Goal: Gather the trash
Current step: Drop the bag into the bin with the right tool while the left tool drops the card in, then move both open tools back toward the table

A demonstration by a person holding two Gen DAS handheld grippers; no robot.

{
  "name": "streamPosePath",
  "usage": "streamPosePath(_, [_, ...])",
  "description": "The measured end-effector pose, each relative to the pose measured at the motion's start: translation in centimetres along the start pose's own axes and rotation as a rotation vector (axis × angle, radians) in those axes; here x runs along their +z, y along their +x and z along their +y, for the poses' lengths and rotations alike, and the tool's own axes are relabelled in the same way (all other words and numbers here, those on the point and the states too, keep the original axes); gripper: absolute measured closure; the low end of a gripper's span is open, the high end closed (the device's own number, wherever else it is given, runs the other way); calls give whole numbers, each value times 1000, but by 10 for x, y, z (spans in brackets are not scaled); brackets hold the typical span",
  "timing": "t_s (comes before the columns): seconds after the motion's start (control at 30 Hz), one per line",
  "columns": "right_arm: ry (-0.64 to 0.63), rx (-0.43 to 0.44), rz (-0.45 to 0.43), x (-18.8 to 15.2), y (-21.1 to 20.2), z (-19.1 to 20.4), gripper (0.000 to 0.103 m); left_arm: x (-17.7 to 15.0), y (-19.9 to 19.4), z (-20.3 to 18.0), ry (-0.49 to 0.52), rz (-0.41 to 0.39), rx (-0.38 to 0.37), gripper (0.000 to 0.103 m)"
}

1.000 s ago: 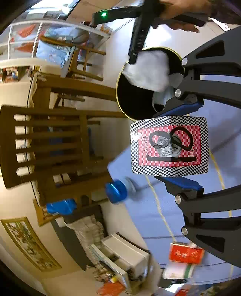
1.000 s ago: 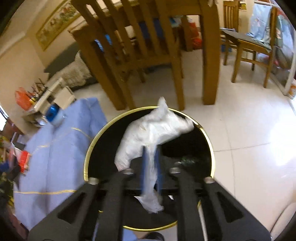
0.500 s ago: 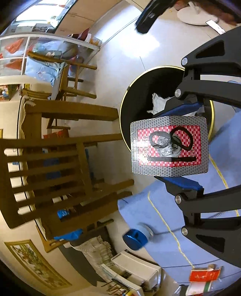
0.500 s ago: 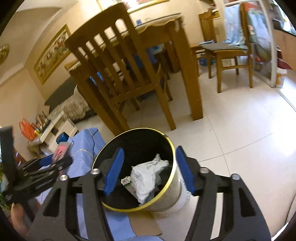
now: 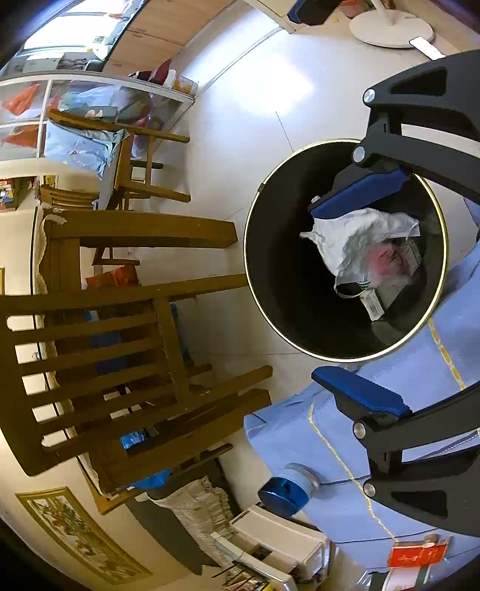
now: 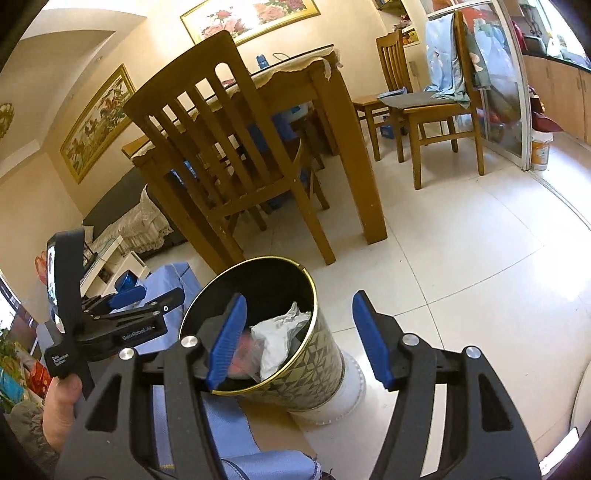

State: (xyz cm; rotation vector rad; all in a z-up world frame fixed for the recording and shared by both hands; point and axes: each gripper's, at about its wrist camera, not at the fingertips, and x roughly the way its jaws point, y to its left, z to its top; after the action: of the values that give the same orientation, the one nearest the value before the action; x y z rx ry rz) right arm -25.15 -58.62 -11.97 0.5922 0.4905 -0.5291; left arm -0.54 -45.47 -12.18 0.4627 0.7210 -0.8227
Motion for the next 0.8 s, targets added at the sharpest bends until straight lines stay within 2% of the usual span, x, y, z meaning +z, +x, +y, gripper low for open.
streamPosePath(0.17, [-27,1,12,-1,4,23,39,-11,-12,22,-34,-5,13,21])
streamPosePath(0.33, [-99,31,23,-2,7,73,27,-36,-36,58,-80,-18,41,9])
streamPosePath(0.43, [-155,68,35,-5,12,113,19,-65,-57,87,-104,-19,57,7])
streamPosePath(0.57, [-260,136,85,-18,25,179,13,-119,-87,142,-177,11,100,7])
streamPosePath(0.63, [-336,183,119,-32,34,223,9,-150,-105,177,-224,17,158,7])
streamPosePath(0.8, [-484,322,230,-79,57,324,6,-218,-152,264,-374,21,357,7])
